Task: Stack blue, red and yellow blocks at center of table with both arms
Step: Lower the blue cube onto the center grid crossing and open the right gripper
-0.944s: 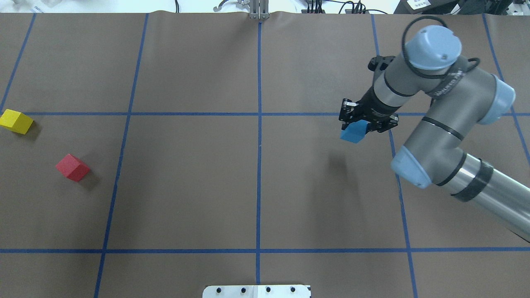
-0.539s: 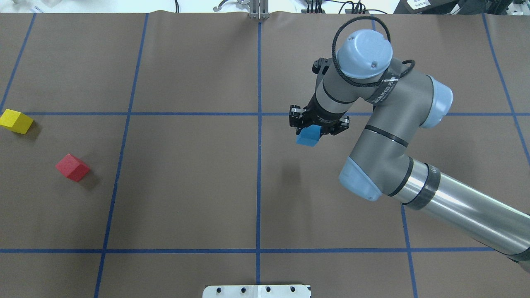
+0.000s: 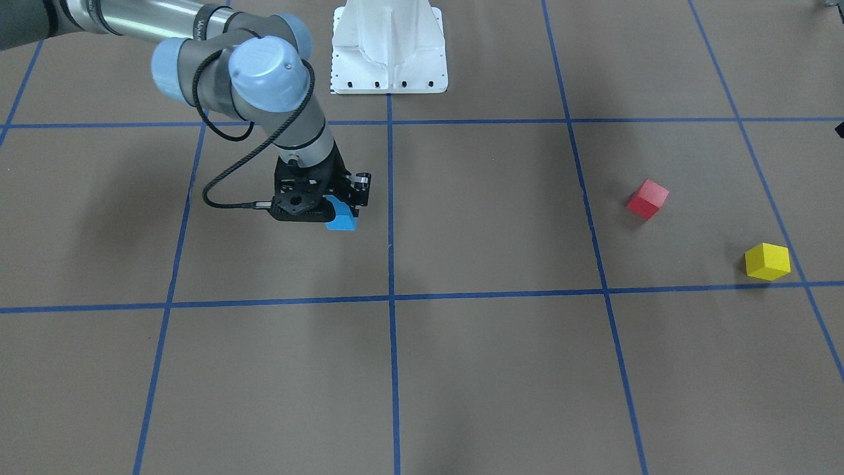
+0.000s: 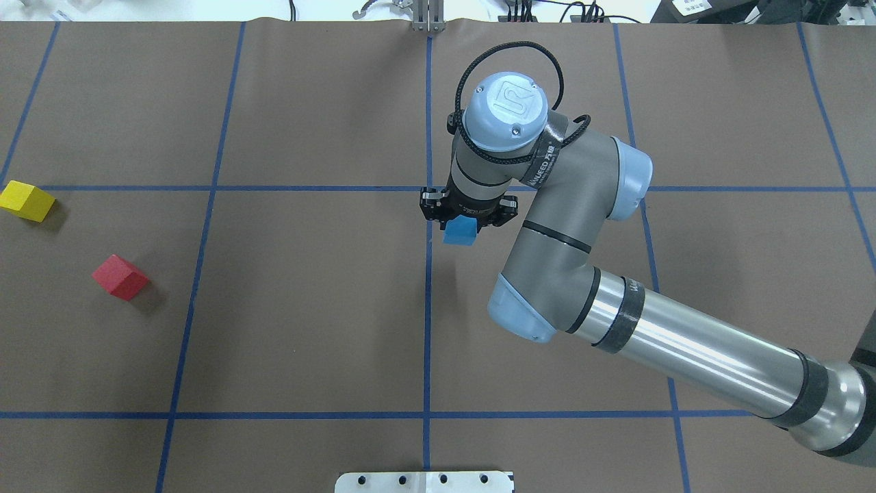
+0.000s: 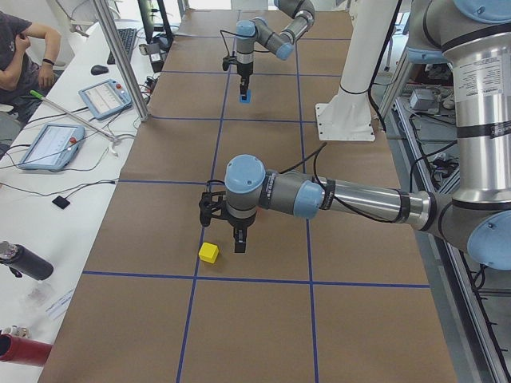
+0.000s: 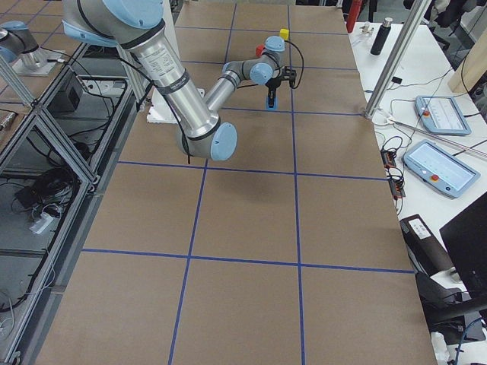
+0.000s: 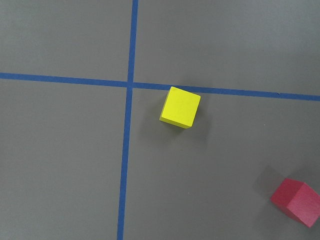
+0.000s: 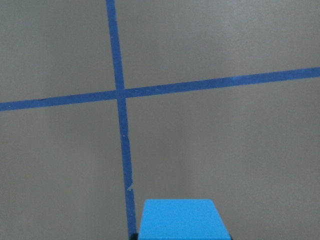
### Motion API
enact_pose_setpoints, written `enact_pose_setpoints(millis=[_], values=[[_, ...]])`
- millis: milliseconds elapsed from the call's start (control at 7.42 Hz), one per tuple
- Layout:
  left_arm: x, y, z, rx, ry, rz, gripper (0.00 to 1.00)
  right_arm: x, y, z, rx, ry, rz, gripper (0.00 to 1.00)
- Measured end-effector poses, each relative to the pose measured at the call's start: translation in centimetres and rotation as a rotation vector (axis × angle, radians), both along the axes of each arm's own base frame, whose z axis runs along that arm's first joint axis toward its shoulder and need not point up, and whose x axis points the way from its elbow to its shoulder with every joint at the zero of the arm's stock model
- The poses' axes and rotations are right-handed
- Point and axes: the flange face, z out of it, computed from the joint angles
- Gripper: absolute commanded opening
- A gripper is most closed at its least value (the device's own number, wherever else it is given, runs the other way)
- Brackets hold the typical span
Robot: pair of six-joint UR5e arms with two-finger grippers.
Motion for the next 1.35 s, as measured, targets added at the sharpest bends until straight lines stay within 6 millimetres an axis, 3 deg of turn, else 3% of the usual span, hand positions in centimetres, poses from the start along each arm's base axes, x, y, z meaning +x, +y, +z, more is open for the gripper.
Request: enact_pose_setpoints(millis=[674,1348], values=[[0.0,0.0,-0.1,0.001,0.001,0.000,1.00,-4.3,-2.9,-0.3,-0.030,0.061,-0.016,0.00],[0.0,0.0,-0.1,0.003,0.002,0.000,1.00,-5.8,-3.7,0.7,-0.047,0.081,-0.020,0.00]])
